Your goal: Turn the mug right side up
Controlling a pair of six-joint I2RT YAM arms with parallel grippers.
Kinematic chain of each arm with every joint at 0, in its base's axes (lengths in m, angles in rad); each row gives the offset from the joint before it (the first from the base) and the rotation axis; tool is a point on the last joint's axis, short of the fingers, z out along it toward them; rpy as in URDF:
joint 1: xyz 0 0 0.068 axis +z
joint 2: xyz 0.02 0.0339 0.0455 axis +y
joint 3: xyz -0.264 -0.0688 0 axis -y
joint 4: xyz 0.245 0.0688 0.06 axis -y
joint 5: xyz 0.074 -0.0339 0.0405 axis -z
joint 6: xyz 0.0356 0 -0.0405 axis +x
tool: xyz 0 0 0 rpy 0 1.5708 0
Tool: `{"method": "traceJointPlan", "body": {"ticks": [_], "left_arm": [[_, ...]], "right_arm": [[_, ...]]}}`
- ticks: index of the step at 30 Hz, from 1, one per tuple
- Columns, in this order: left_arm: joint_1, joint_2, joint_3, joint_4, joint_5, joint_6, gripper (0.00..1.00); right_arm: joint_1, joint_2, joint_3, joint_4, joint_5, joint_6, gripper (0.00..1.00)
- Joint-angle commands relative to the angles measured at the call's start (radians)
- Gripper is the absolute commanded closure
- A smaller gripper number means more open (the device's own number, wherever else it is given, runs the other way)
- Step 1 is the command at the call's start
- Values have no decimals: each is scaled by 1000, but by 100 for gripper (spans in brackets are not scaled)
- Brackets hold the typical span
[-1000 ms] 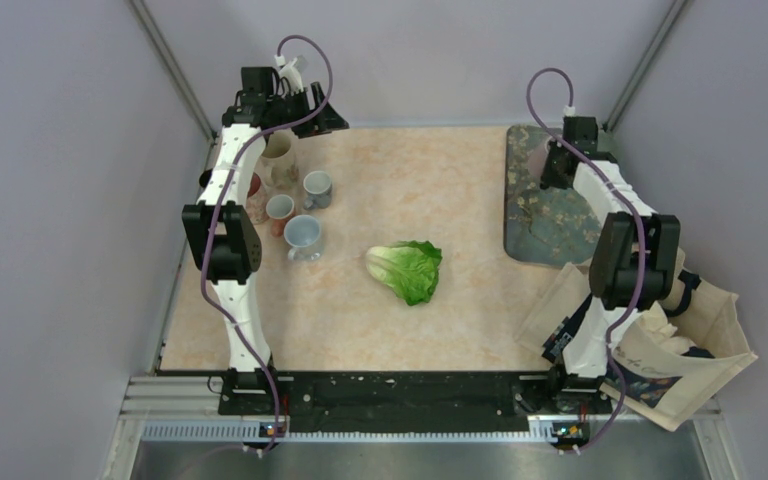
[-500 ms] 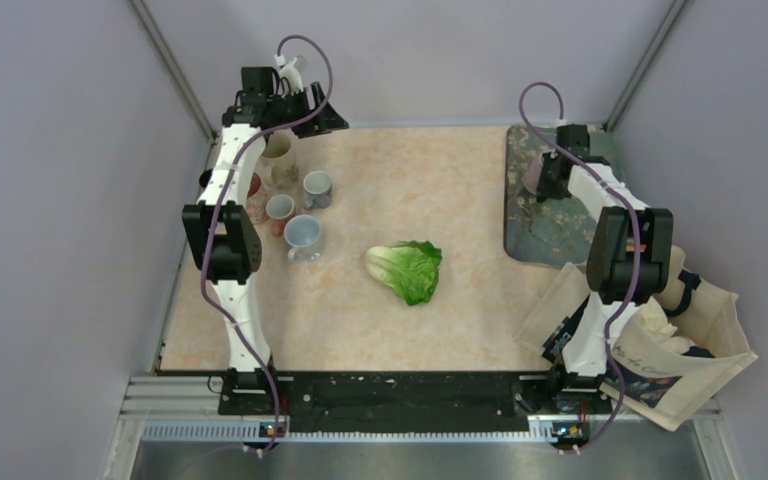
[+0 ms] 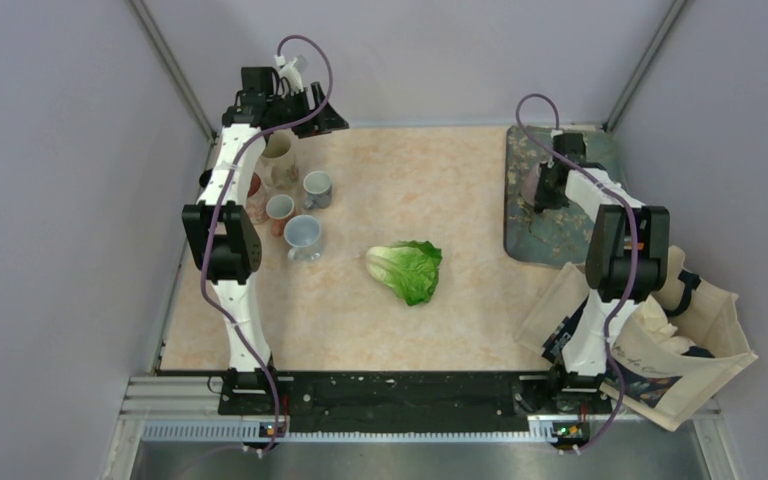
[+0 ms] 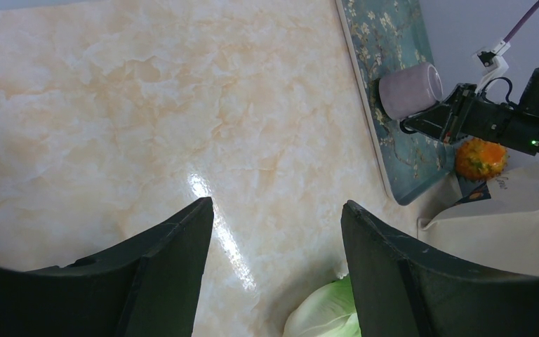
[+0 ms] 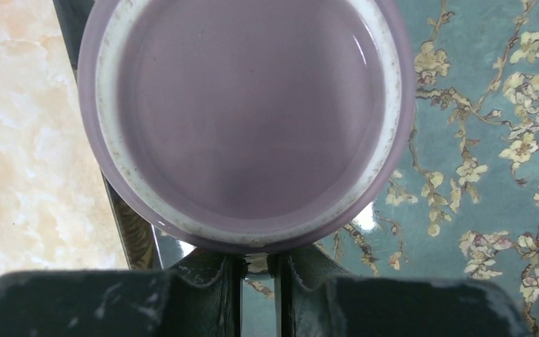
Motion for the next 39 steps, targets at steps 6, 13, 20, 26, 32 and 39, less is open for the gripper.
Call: {"method": "traceJointPlan", "body": {"ticks": [6,13,20,26,32,39], "left_arm": [[0,-72,24,50,21,-4,28],[0,-72,24,50,21,-4,28],[0,-72,24,50,21,-4,28],[0,-72,24,50,21,-4,28],[0,-72,24,50,21,-4,28],[0,-72,24,50,21,-4,28]], "right_arm": [[0,-18,17,81,-2,-2,100],[2,-57,65,82,-157,65,100],[9,-84,36,227,-466,368,100],[88,-68,11,363,-565,522,100],[138,-36,13,430,-614,596,100],[145,-24,-24,538,-711,685,100]]}}
